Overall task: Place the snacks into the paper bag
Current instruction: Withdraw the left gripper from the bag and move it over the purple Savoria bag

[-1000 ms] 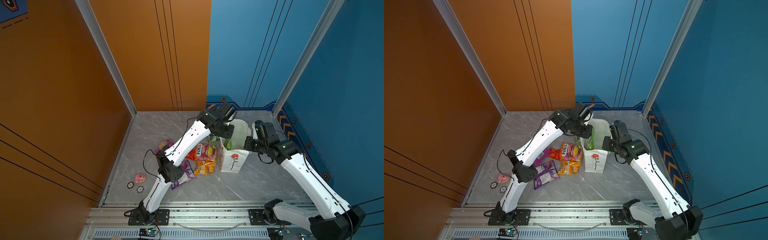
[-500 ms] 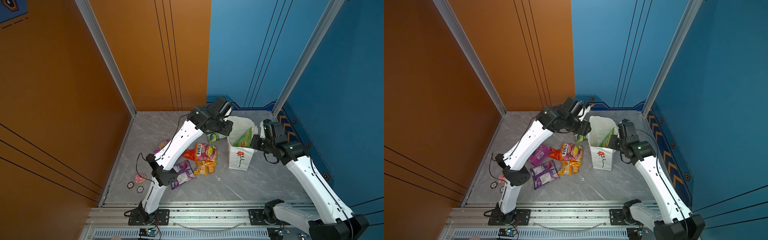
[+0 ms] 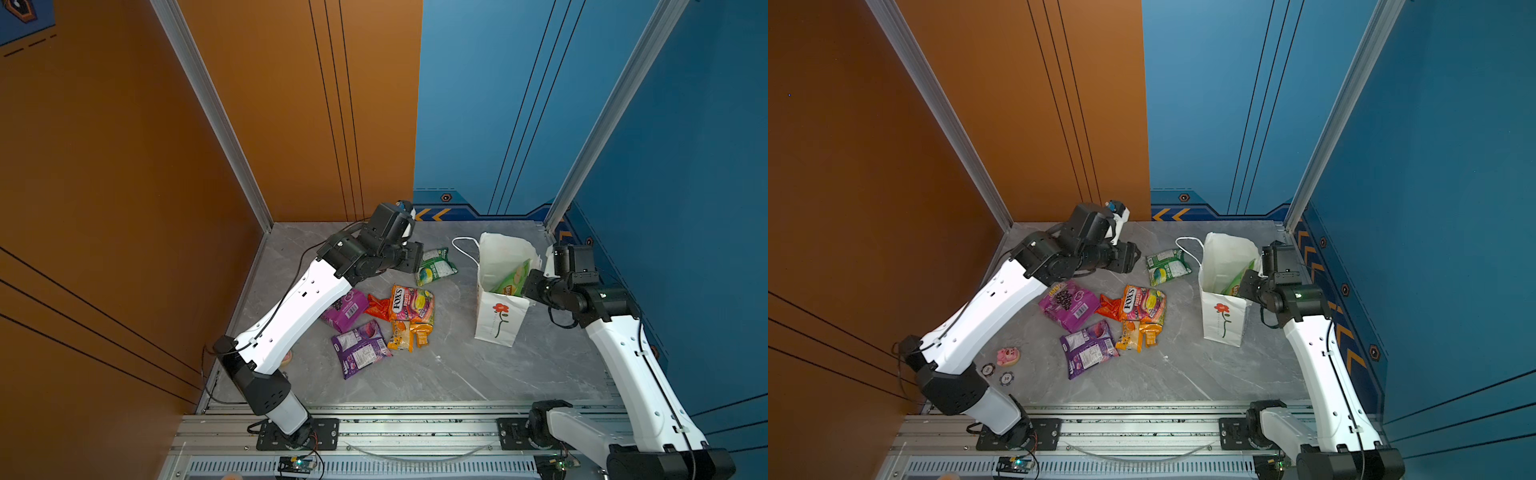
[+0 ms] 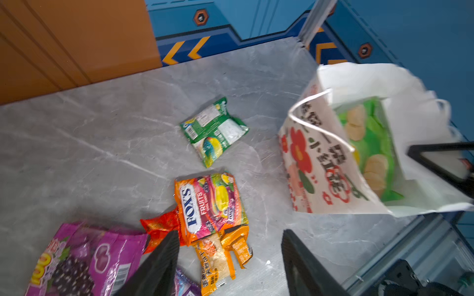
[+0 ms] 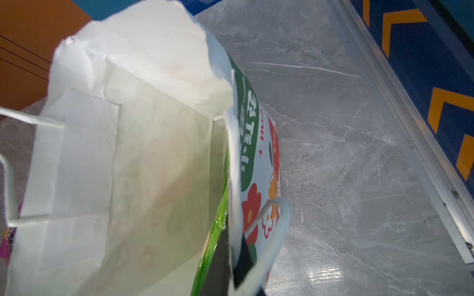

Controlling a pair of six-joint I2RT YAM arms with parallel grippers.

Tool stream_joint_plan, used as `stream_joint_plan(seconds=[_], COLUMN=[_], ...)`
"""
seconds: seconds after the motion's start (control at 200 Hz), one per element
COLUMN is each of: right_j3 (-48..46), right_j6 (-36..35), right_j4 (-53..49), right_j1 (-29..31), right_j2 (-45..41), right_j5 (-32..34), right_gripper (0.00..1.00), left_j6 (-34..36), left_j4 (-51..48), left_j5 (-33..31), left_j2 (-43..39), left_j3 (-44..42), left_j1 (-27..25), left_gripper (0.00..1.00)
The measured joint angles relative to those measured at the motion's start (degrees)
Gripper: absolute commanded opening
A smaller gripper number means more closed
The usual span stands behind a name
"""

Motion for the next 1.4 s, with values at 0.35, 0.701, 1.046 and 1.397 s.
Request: stream_joint_plan(seconds=[0.35,0.701,1.046,1.397], right_j3=[2.9,2.9,2.6,0.2], right_j6=[-0.4,-0.3,-0.3,-0.3], right_j4=[0.2,2.1,2.9,5.4], right_j1=[6.1,8.2,8.2,8.2], right_j2=[4.3,6.2,6.2,5.0], right_j5=[1.5,1.4,1.4,1.4], right_gripper=[0.07,0.07,0.07,0.07], left_j6=[-7.9,-9.7,-16.7,-25.5], left_j4=[9.1,5.8,3.3,4.1], left_j5=[-0.8,-6.9,-7.3,-3.2], left_j2=[-13.3,-15.1,-25.0,-30.1], left_j3=[-28.1,-37.0,-52.2,-64.9], left_j1=[13.6,10.6,13.1,13.2], left_gripper=[0.68,0.7,0.7,0.71])
